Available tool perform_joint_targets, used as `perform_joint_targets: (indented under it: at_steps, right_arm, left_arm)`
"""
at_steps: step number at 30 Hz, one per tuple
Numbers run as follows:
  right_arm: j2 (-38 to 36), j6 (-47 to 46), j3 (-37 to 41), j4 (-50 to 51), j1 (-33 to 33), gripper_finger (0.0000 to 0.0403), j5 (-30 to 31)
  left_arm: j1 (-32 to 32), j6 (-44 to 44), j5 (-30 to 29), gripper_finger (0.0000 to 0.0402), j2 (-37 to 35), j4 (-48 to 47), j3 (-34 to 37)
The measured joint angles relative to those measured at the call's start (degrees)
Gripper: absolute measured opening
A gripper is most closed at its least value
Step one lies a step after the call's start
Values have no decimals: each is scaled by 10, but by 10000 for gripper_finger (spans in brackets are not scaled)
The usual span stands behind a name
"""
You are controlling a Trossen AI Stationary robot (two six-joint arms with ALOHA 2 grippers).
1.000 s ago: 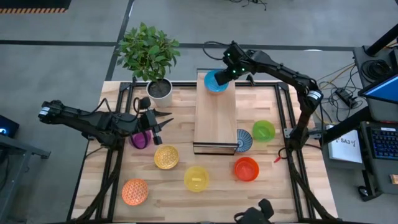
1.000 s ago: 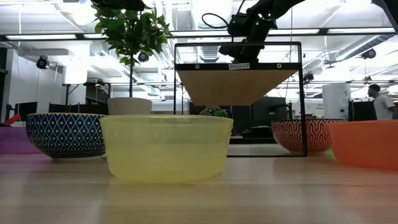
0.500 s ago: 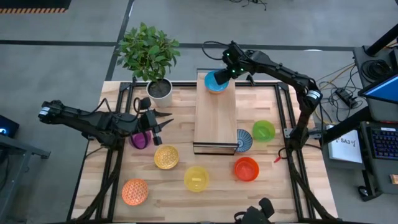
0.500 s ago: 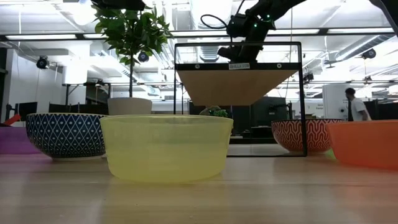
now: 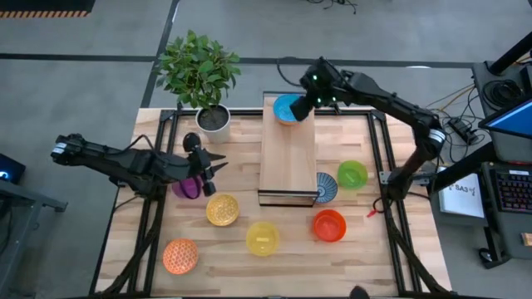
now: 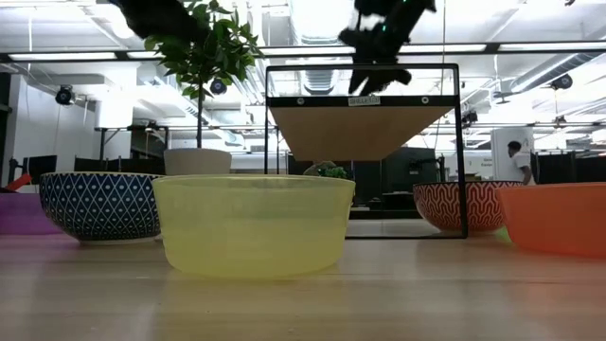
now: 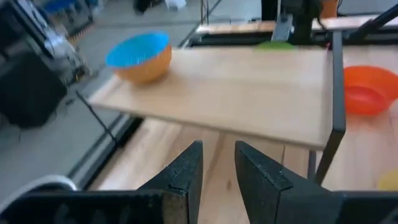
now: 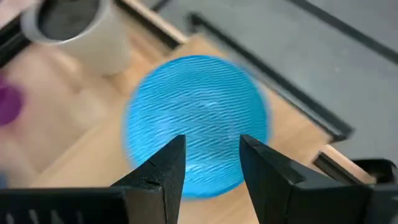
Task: Place and stack bowls onto a shelf
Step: Put the purple bowl on the shelf
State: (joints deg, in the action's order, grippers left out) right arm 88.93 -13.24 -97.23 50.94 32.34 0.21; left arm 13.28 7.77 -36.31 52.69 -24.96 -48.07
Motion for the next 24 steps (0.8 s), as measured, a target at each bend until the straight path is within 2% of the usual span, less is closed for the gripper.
perform_joint_targets:
  at_steps: [5, 8, 13, 15, 21, 24]
  right_arm:
    - [-70, 5, 66, -34, -74, 126, 19]
    - [-122, 4, 118, -56, -124, 121, 56]
    - [-207, -18, 214, -102, -205, 123, 80]
    - [-238, -32, 252, -122, -236, 122, 86]
    - [-301, -80, 355, -181, -318, 123, 158]
    - [-322, -97, 397, -214, -347, 123, 178]
  left_arm:
    - [0, 91, 56, 77, 0, -33, 0]
    - [-3, 189, 79, 76, 1, -69, -1]
    - [-17, 424, 137, 73, 31, -260, -37]
    - [-17, 481, 164, 73, 53, -332, -45]
    - [-17, 529, 275, 73, 132, -413, -41]
    - [-19, 529, 286, 73, 169, -431, -41]
